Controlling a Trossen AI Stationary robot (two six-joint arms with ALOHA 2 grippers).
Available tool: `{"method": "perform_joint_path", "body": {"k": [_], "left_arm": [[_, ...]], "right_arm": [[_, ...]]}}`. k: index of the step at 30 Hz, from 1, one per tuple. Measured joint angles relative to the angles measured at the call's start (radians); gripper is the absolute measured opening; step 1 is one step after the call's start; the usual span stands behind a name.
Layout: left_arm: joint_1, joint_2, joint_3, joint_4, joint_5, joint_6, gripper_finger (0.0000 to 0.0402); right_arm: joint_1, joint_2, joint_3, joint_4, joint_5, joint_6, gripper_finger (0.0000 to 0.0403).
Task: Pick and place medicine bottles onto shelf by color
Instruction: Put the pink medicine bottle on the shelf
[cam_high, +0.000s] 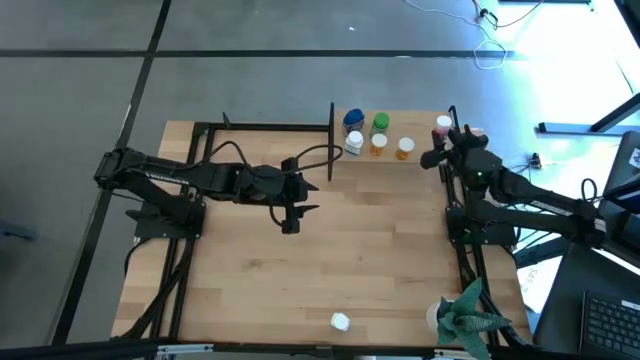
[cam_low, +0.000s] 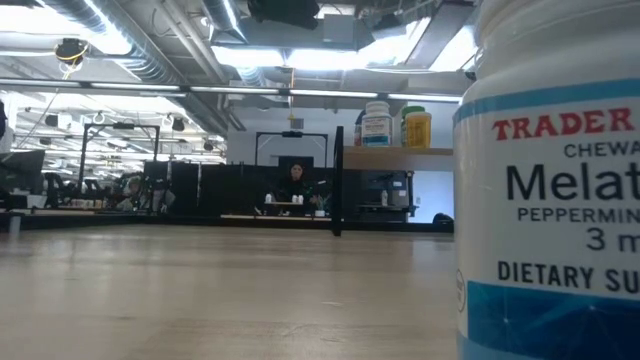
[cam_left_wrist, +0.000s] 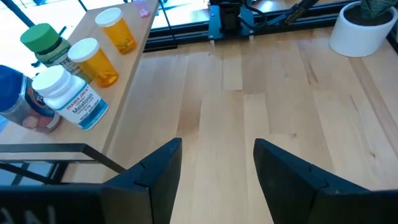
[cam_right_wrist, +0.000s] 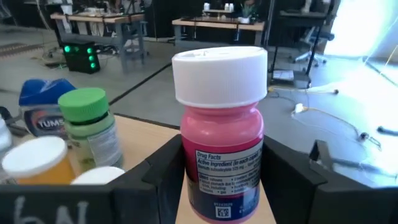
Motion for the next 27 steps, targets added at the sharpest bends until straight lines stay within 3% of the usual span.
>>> {"method": "perform_joint_path", "body": {"k": [12,17,27], "left_arm": [[0.0,0.0,0.0,0.0,0.0,-0.001,0.0193],[0.0,0.0,0.0,-0.002,0.0,-0.001,0.0193],[0.0,0.0,0.0,-0.023,0.0,-0.001,0.0193]], "right_arm": [[0.028,0.123,-0.011,0.038,0.02,0.224,0.0184],[0.08,0.127,-0.044,0.037,0.085,0.305,0.0184],[0.182,0.144,-0.063,0.065,0.165,0.311,0.0184]]}}
